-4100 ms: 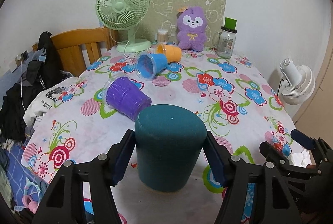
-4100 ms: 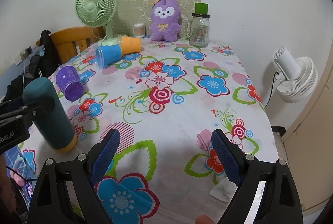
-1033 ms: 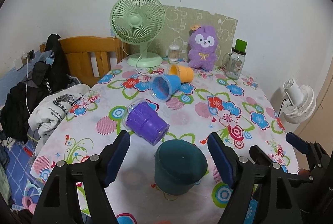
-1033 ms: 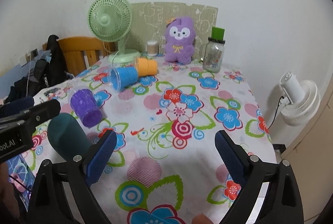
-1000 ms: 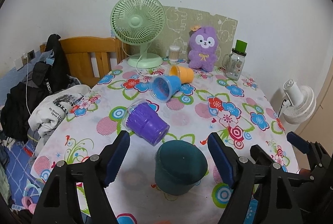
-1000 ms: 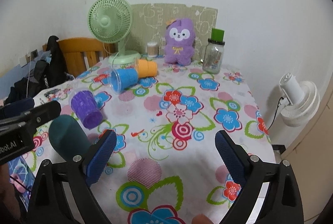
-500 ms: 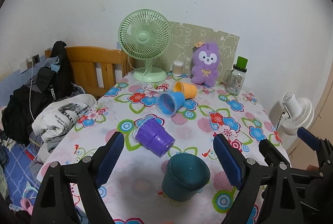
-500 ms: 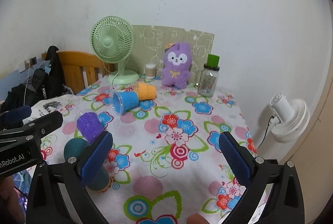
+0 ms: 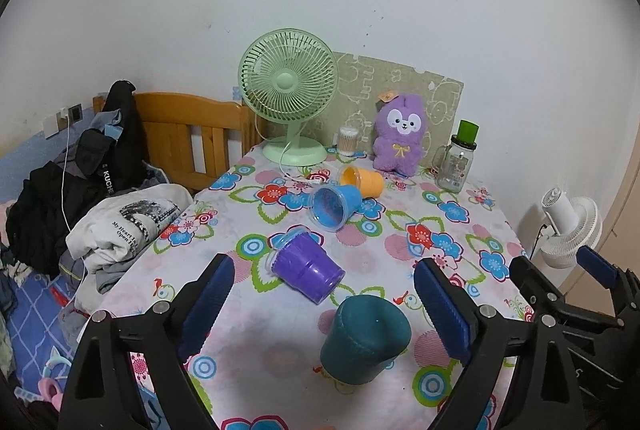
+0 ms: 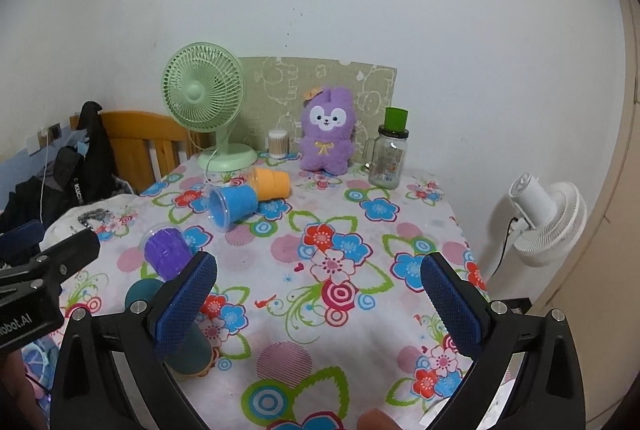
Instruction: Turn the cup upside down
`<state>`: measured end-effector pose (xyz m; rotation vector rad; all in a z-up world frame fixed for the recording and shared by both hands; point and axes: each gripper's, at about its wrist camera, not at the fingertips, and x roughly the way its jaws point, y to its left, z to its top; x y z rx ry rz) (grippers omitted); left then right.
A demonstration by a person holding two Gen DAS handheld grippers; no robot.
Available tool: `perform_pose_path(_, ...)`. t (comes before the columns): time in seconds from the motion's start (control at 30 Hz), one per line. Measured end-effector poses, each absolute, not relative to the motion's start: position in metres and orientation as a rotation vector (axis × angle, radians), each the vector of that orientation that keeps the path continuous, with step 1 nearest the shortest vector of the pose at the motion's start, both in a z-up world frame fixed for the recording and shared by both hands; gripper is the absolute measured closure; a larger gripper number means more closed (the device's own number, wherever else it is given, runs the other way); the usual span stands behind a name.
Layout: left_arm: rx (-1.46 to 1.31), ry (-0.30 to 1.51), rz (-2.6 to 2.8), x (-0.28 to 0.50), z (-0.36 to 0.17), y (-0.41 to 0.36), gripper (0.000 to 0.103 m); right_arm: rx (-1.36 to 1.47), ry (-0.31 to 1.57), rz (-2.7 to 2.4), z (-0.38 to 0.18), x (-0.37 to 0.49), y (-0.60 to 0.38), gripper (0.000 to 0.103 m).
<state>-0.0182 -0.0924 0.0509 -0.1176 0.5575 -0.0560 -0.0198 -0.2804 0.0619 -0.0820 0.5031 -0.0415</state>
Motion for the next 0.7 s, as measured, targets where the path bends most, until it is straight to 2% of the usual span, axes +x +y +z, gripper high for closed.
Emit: perform_pose_path(0.7,-0.116,0.564,-0.057,-0.017,0.0457,-0.0932,0.008,-0.083,0.501,-0.03,0.0646,-0.0205,-0.2743,0.0)
